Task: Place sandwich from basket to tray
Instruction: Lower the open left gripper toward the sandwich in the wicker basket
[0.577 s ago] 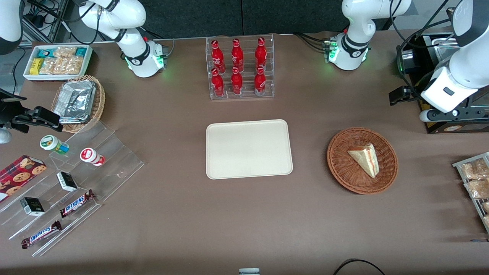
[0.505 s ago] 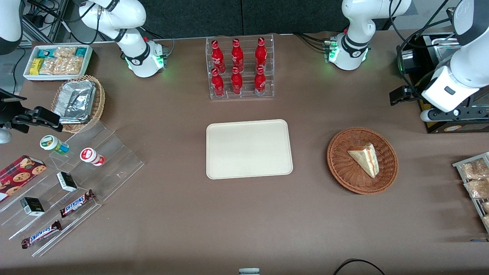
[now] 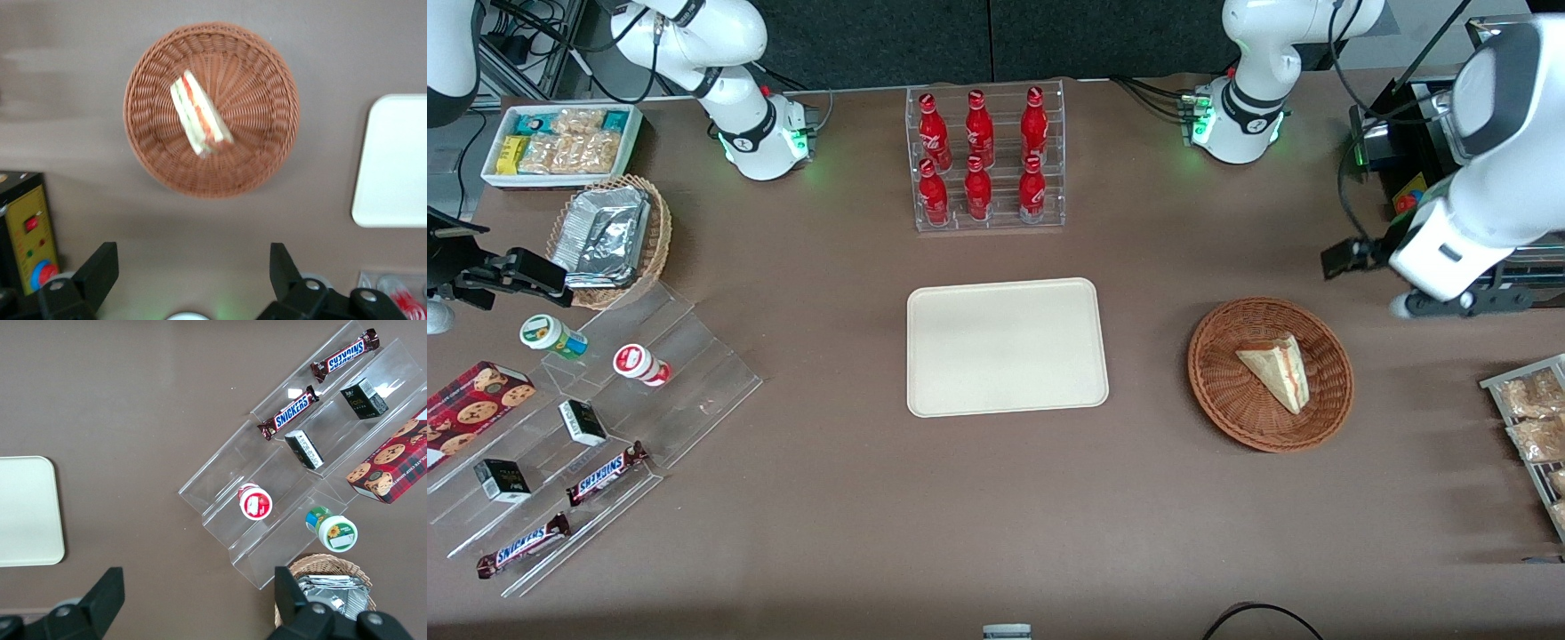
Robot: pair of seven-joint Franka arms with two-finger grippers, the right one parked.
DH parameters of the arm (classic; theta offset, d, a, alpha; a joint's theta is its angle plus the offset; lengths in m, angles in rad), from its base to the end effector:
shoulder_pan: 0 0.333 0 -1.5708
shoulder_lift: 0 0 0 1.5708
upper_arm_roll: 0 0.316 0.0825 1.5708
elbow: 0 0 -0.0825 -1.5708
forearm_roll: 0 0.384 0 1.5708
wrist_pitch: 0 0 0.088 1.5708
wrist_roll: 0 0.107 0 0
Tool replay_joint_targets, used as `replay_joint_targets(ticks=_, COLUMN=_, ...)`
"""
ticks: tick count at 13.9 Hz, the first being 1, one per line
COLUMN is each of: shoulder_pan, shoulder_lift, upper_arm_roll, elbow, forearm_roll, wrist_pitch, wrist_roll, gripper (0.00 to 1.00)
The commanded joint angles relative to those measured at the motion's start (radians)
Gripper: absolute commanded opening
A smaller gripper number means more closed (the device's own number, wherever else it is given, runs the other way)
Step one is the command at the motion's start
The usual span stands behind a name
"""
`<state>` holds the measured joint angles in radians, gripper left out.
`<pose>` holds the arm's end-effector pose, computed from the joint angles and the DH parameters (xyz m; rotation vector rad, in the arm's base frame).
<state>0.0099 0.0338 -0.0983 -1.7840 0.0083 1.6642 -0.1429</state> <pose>0.5542 -0.0477 0.5130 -3.1090 -0.0822 0.2366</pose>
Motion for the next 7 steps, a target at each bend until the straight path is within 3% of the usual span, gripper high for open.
replay_joint_targets(ticks=1, shoulder_pan=0.007, shoulder_lift=-0.009, upper_arm_roll=0.000, elbow=-0.121, forearm_roll=0.006, wrist_pitch=0.158, wrist_roll=-0.033, gripper=1.00)
replay_joint_targets(ticks=7, shoulder_pan=0.007, shoulder_lift=0.043, upper_arm_roll=0.006, elbow=-0.340, forearm_roll=0.004, wrist_pitch=0.515, wrist_roll=-0.164, gripper=1.00)
